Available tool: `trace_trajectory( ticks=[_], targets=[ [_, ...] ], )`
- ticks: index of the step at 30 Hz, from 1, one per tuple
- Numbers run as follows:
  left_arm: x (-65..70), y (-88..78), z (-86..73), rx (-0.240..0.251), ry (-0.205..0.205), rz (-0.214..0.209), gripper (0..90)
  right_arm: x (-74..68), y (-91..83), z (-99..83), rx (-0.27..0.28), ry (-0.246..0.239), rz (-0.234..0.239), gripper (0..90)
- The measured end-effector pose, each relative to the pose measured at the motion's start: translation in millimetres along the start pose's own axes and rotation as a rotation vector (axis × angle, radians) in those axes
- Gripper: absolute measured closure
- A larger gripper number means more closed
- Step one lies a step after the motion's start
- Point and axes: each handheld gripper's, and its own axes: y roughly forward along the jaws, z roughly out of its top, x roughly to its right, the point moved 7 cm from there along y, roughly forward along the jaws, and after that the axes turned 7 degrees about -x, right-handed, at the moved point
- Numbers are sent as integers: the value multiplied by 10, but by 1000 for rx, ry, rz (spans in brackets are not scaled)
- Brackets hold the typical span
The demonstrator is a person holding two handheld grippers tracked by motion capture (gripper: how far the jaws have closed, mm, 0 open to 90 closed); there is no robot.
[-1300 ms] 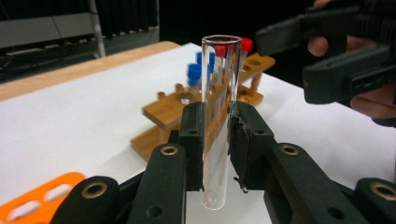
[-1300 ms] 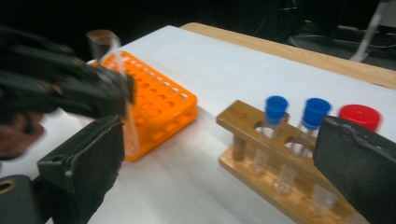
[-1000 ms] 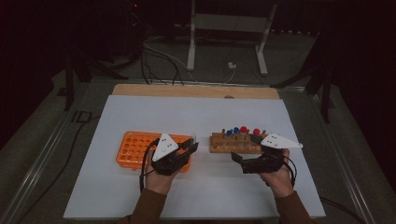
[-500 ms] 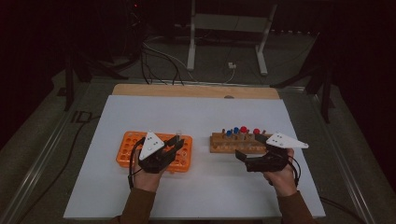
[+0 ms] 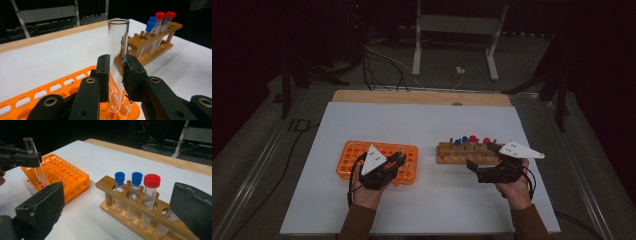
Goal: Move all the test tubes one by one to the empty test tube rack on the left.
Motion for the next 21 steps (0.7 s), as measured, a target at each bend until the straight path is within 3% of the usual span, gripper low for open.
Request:
trace_trajectory(
  ticks=[8, 21],
  targets=[
    [-8, 50, -105, -19, -13, -5, 756, -5, 9, -6, -4, -4, 0, 0],
    [8, 98, -282, -106, 27, 2, 757, 3, 1, -11, -9, -5, -1, 0]
  ],
)
